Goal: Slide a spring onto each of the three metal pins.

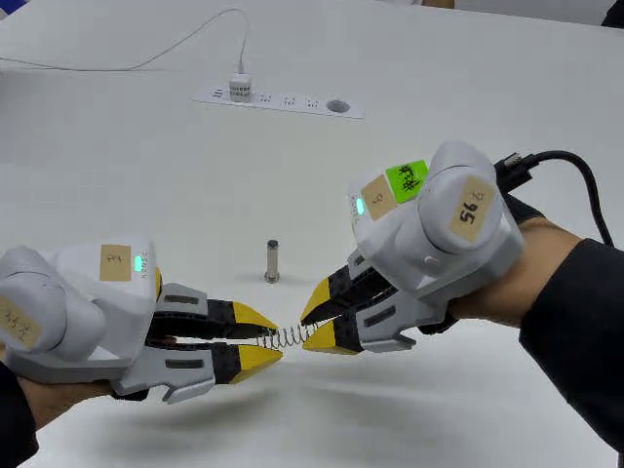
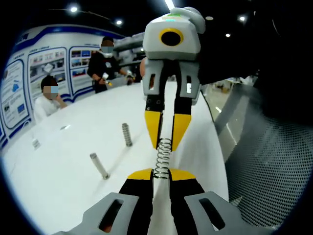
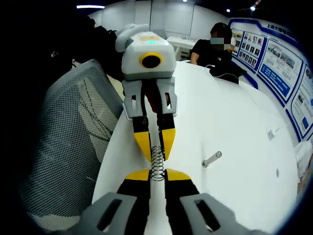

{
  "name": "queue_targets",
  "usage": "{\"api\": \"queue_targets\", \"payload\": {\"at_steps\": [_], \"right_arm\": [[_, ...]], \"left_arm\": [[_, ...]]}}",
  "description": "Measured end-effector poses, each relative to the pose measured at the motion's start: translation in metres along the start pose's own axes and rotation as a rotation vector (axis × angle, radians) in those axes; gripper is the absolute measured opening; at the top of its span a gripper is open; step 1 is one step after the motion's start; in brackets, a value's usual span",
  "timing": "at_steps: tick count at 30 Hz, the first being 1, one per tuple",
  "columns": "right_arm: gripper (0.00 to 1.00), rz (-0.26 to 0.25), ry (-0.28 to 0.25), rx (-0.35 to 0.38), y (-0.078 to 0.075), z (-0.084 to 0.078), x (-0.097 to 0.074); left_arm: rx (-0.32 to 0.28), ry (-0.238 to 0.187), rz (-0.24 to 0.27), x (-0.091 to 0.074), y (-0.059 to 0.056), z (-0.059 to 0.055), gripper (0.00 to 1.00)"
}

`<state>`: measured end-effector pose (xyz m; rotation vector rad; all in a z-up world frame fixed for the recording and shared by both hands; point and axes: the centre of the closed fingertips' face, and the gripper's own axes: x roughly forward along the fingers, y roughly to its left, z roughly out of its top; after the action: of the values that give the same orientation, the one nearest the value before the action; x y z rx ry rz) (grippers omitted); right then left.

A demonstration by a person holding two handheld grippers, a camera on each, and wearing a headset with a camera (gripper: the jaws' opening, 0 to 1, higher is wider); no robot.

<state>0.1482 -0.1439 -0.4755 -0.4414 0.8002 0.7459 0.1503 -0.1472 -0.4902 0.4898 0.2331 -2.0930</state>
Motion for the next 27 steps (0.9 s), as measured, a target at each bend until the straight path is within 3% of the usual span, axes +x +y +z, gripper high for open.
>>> {"api": "queue_targets", "payload": {"at_steps": [13,27], "right_arm": [[0.12,-0.024,-0.065,-0.022,0.000,0.027,-0.008],[0.12,-0.037,-0.120,-0.032,-0.002,0.046,-0.004]], "left_arm": [[-0.008,-0.009,0.003,0.001,0.000,0.003,0.11],[-0.017,-0.024,-0.004,0.003,-0.001,0.007,0.11]]}}
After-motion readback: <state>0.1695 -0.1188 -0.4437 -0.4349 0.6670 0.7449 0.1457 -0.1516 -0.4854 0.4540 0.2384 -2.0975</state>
